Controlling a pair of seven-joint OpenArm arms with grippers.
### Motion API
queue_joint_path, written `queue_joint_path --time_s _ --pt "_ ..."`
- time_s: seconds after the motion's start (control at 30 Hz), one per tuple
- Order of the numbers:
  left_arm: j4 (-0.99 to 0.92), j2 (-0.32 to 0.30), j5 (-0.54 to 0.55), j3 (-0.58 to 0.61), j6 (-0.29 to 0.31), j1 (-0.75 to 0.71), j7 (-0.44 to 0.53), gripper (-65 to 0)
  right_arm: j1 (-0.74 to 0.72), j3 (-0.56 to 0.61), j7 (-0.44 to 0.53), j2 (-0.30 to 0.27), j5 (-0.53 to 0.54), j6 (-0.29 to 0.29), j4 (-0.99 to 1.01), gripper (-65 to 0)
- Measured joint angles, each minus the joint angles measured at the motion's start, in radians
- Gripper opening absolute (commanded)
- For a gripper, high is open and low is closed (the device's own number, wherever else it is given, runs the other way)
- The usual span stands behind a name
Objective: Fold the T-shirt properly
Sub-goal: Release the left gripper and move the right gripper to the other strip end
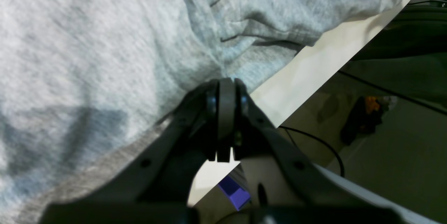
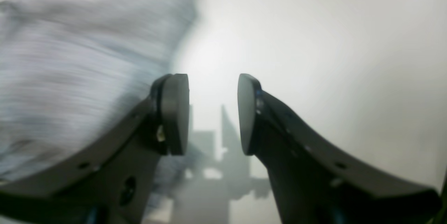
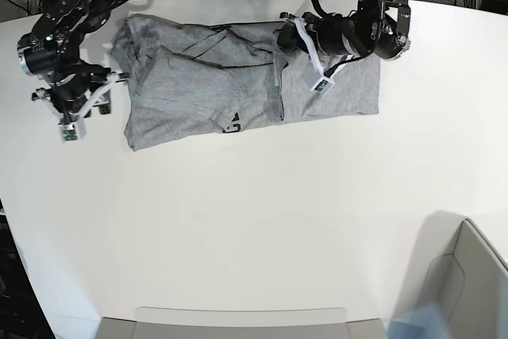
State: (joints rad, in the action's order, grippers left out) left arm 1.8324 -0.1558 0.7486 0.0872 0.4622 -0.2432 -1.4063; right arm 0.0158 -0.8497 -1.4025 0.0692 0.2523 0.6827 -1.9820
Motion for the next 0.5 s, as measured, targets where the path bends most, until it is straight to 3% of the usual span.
queue_joint_path --time_s 0.07,0.23,0.5 --pt "0.000 0.002 0.000 0.000 0.000 0.000 0.000 -65.0 -0.010 -0.053 -0.004 -0.036 0.058 0.000 0.058 -41.5" --pt "0.000 0.002 0.000 0.002 0.000 0.000 0.000 -65.0 -0.026 -0.055 0.008 -0.135 0.101 0.000 0.251 -41.6" --pt "0.000 0.001 0.000 0.002 0.000 0.000 0.001 -65.0 -0.031 -0.055 0.025 -0.212 0.194 0.000 0.540 -41.6"
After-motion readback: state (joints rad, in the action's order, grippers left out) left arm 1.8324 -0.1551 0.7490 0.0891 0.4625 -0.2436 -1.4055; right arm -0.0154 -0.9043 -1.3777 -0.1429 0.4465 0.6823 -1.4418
